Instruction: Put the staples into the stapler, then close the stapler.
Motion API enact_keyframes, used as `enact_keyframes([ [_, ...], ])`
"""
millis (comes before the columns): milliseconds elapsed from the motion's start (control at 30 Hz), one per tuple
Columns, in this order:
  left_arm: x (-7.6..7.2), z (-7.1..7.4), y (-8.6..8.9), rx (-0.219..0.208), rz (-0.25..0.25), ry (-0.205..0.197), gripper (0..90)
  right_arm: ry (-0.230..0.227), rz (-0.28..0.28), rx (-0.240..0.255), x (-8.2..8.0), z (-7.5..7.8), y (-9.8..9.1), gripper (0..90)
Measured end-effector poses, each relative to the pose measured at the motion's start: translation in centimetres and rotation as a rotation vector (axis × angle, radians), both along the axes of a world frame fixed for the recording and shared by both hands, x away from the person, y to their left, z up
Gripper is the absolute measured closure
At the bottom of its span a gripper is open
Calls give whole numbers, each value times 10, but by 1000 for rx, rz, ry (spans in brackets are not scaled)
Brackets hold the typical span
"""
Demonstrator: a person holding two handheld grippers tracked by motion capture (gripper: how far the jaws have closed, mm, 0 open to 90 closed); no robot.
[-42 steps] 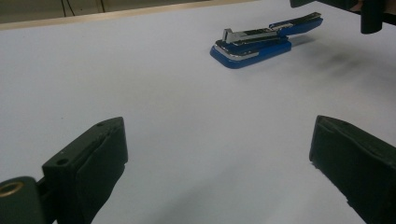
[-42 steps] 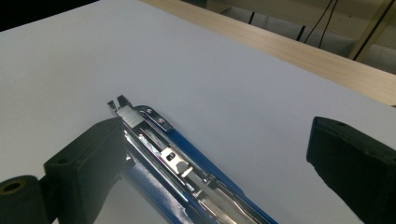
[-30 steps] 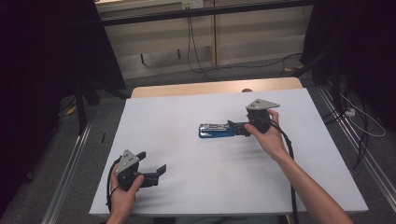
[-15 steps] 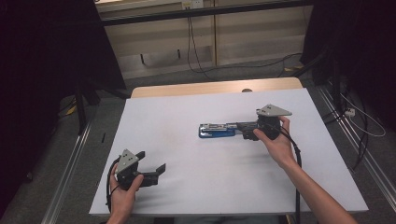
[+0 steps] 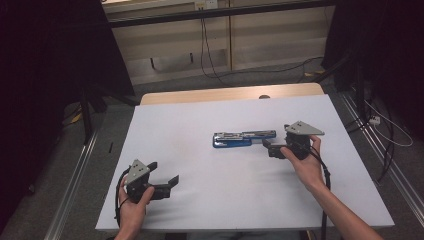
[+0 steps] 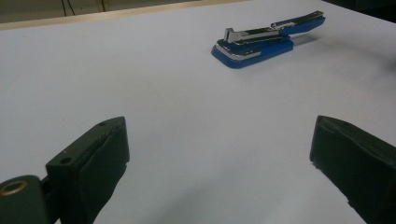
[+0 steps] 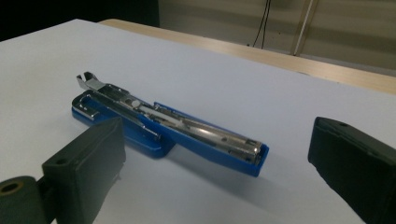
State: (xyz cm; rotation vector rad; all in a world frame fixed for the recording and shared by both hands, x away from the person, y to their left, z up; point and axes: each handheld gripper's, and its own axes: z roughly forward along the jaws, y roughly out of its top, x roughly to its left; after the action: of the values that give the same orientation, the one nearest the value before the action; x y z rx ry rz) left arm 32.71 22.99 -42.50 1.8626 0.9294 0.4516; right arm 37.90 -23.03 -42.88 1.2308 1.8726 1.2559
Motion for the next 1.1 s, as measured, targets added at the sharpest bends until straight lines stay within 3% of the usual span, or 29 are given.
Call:
enact_keyframes([
  [433, 8, -4, -8, 14, -29, 17, 59, -1, -4, 10, -11, 0, -6, 34],
  [533, 13, -8, -15, -24, -57, 70, 61, 6, -12, 11, -12, -4, -7, 34],
  [733, 14, -5, -31, -7, -94, 40, 64, 34, 7, -33, -14, -12, -7, 37],
  [933, 21, -2, -37, -36, -102, -40, 54, 64, -7, -16, -14, -15, -11, 42],
  [1033, 28, -4, -40, -54, -86, -28, 48, 40, -23, -18, -15, -12, -13, 42],
  [1100, 34, -6, -45, -26, -89, -30, 49, 18, -53, -23, -16, -10, -14, 50],
])
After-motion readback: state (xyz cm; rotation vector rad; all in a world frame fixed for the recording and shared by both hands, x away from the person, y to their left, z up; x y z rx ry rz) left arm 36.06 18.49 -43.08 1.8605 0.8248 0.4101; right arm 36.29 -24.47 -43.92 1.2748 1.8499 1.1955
